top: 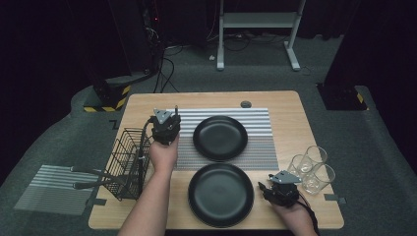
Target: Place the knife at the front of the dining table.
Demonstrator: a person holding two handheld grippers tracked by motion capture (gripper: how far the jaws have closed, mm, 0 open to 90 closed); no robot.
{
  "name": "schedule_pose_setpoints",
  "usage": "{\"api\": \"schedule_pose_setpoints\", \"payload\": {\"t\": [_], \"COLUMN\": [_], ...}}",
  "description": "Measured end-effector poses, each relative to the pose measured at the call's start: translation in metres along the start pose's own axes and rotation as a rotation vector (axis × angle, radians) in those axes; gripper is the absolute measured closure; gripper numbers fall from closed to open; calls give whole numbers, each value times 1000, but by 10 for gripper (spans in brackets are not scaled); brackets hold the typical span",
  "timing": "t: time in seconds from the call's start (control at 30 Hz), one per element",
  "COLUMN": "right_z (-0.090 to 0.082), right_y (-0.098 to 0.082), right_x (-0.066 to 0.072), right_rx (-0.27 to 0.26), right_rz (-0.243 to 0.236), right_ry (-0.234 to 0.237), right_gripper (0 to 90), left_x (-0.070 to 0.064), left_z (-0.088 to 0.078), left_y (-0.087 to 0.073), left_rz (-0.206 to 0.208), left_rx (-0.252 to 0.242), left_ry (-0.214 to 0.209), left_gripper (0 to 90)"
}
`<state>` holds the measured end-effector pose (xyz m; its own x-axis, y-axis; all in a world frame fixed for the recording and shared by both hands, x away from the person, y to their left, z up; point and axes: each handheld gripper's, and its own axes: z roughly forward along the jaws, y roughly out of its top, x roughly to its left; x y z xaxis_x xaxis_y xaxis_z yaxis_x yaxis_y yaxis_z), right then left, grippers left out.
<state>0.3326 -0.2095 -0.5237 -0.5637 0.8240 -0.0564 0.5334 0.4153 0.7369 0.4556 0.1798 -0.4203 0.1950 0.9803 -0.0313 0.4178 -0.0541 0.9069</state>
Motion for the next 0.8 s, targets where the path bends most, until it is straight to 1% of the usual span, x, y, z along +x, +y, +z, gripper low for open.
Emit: {"api": "schedule_pose_setpoints", "payload": {"t": [0.03,0.07,0.1,0.17,0.23,0.27,0.3,0.33,0.4,0.5,0.53,0.6,0.63,0.67,0.7,0.73,0.77,0.8], "right_z": [0,0,0,0,0,0,1,1,0,0,0,0,0,0,0,0,0,0], "right_y": [0,0,0,0,0,0,0,0,0,0,0,0,-1,0,0,0,0,0], "right_x": [0,-1,0,-2,-1,-1,-1,-1,-1,-1,-1,-2,-1,-3,-2,-2,-3,-3], "right_rx": [-1,4,-4,-6,-5,-7,-6,-6,-5,-7,-8,1,3,0,-7,-4,-6,-5], "right_rz": [3,-13,5,-6,1,-1,8,9,7,2,4,-14,-1,-15,7,15,8,12], "right_ry": [2,2,-1,0,2,1,3,3,2,0,0,5,7,2,-1,0,-3,-3], "right_gripper": [466,465,465,465,465,465,465,465,466,466,466,466,465,465,465,465,465,465], "left_x": [1,2,4,6,8,8,8,7,7,7,7,7,7,8,8,10,10,10], "left_z": [2,4,5,9,13,13,17,19,21,27,29,33,35,37,39,42,44,47], "left_y": [0,0,-1,-1,-2,-2,-1,-1,-1,-1,0,0,0,-1,-1,-2,-2,-2], "left_rz": [-4,-7,-9,-22,-28,-28,-35,-41,-37,-54,-44,-40,-46,-54,-72,-61,-83,-74], "left_rx": [1,4,6,11,15,15,26,22,32,44,52,67,68,72,74,82,92,104], "left_ry": [-3,-2,0,1,-1,-1,2,-2,-1,-7,-10,-9,-7,-7,-8,-4,-4,-2], "left_gripper": [827,827,826,826,826,826,825,824,824,825,825,825,825,825,826,826,826,826]}}
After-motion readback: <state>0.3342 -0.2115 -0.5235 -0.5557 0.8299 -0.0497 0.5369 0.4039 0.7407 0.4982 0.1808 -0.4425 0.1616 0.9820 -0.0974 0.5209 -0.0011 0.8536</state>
